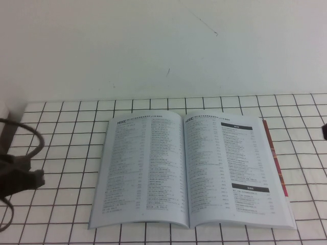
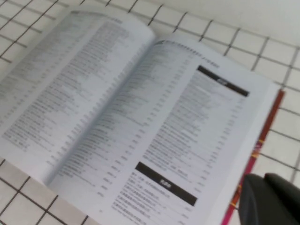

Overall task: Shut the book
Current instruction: 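Close the open booklet and leave it lying on the table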

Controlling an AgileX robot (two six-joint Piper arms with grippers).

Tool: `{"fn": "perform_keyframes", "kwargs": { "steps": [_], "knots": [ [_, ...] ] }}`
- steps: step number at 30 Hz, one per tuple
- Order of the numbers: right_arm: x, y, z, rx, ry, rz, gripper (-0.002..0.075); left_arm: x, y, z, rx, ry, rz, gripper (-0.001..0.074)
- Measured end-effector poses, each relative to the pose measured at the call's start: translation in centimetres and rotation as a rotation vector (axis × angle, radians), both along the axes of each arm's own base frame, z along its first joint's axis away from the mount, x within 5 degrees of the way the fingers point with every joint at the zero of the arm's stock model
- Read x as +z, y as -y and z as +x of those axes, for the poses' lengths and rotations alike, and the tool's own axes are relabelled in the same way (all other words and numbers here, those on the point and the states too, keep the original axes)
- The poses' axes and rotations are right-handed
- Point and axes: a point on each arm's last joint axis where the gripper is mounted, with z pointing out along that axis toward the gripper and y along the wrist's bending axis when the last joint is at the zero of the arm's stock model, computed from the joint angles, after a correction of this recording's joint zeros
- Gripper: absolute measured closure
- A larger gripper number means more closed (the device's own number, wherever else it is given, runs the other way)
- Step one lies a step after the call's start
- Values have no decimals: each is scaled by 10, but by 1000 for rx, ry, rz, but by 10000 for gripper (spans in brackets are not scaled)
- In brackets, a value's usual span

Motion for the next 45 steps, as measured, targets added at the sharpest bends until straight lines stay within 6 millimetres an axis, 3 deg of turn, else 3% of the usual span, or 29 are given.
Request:
{"fn": "perform_keyframes", "kwargs": {
  "steps": [7, 13, 17, 20, 32, 39, 45],
  "knots": [
    [-78, -34, 60, 89, -217, 3, 729, -34, 5, 69, -15, -181, 13, 738],
    [-145, -66, 75, 132, -354, -71, 729, -72, 8, 102, -5, -322, -6, 738],
    [-171, -70, 80, 114, -388, -109, 729, -94, 13, 112, -7, -384, -11, 738],
    [-181, -69, 82, 100, -403, -121, 729, -106, 19, 117, -20, -398, 0, 738],
    [-182, -71, 85, 89, -408, -106, 729, -143, 59, 129, -126, -371, 80, 738],
    [-182, -71, 85, 80, -411, -95, 729, -145, 72, 126, -109, -385, 26, 738],
    [-181, -72, 86, 52, -421, -62, 729, -143, 115, 114, -201, -377, 5, 738]
  ]
}}
